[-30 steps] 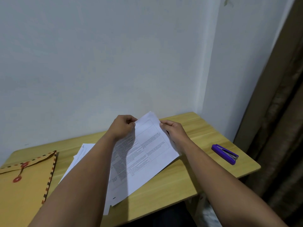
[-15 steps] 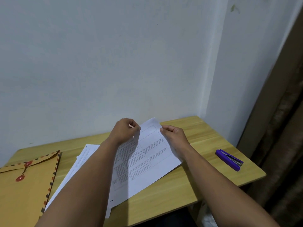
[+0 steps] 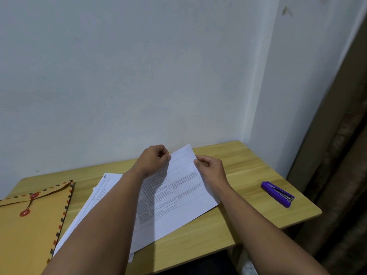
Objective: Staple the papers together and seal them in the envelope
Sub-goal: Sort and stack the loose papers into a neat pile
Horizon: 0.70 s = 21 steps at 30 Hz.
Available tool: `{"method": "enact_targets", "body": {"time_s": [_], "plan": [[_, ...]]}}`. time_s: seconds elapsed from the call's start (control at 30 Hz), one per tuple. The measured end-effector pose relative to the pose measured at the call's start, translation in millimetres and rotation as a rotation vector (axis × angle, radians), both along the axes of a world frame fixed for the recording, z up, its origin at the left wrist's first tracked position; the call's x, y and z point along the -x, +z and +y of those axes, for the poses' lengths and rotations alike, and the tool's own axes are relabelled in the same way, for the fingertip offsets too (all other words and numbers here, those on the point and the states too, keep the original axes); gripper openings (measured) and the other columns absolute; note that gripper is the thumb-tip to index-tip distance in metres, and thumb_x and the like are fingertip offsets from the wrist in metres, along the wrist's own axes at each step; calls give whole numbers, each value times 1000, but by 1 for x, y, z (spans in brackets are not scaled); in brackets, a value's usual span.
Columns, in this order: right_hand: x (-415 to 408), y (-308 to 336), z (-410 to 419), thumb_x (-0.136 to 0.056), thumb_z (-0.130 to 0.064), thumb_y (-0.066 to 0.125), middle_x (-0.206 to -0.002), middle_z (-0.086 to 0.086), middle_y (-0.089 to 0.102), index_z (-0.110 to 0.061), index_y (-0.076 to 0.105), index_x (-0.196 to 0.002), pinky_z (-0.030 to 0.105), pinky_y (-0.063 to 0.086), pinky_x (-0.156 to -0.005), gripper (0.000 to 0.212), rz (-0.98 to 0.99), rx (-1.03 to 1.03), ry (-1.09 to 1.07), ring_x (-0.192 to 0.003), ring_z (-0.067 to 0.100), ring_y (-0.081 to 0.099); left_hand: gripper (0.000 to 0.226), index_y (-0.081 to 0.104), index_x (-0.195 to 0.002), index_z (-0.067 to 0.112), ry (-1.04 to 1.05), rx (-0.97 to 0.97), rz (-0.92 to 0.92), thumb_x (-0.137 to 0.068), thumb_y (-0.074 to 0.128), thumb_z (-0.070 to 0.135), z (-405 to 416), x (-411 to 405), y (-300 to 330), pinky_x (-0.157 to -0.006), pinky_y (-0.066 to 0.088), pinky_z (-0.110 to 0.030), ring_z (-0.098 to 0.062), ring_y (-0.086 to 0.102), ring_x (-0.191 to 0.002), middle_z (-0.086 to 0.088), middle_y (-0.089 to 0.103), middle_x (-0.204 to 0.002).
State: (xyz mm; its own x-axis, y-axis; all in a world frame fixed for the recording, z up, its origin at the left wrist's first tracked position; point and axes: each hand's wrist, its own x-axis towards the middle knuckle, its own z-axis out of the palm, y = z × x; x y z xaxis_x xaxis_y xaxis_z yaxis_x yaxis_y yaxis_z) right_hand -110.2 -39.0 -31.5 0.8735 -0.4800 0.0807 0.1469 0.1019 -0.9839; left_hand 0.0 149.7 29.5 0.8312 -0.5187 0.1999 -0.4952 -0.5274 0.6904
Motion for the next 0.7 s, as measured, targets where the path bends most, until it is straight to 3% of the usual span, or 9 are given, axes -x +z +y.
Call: {"method": "enact_targets", "body": {"time_s": [0.2, 0.27, 0.33, 0.43, 0.5, 0.57, 0.7], "plan": [[0, -3, 2, -102, -4, 65, -103, 12, 82, -9, 79, -112, 51, 62, -93, 18, -13, 2, 1, -103, 35, 78, 12, 64, -82, 18, 4, 11, -9, -93, 64, 22, 3, 1, -4, -67, 46, -26, -9, 59, -69, 7, 68, -75], [-1, -4, 4, -102, -4, 65, -93, 7, 81, -11, 77, -118, 44, 62, -88, 21, -20, 13, 11, -92, 26, 79, 11, 64, -83, 19, 14, 7, -17, -93, 64, 23, 4, 0, -5, -69, 47, -29, -11, 59, -71, 6, 68, -77], [-4, -4, 6, -102, -5, 65, -70, -2, 68, -16, 74, -127, 34, 59, -82, 29, -9, 62, -12, -72, 11, 69, 7, 63, -86, 20, 33, 7, -35, -93, 64, 22, 4, 0, -5, -70, 47, -32, -13, 59, -71, 4, 68, -78], [-9, -8, 7, -101, -8, 66, -68, -5, 55, -23, 69, -137, 31, 56, -85, 39, -6, 134, -43, -69, 8, 59, 7, 68, -98, 23, 47, 12, -29, -93, 63, 20, 5, -1, -4, -71, 48, -30, -12, 61, -74, 2, 69, -77], [-7, -5, 11, -103, -7, 62, -81, -13, 70, -26, 70, -138, 30, 59, -81, 40, -17, 172, -29, -77, 8, 69, 15, 72, -106, 23, 50, -12, -29, -94, 63, 20, 5, 0, -3, -76, 50, -29, -12, 64, -83, 3, 71, -82], [-3, -3, 14, -105, -8, 58, -112, -18, 78, -30, 68, -140, 31, 61, -90, 43, -25, 250, 28, -103, 9, 76, 18, 77, -105, 21, 63, -17, -24, -95, 62, 19, 6, 0, -1, -77, 50, -29, -12, 65, -88, 5, 72, -87], [-5, 1, 16, -107, -14, 55, -153, -16, 57, -30, 47, -158, 36, 48, -116, 54, 7, 501, 83, -140, 4, 54, 19, 78, -102, 21, 101, 9, -23, -94, 61, 18, 13, -3, 14, -76, 46, -25, -7, 66, -88, 8, 74, -88]]}}
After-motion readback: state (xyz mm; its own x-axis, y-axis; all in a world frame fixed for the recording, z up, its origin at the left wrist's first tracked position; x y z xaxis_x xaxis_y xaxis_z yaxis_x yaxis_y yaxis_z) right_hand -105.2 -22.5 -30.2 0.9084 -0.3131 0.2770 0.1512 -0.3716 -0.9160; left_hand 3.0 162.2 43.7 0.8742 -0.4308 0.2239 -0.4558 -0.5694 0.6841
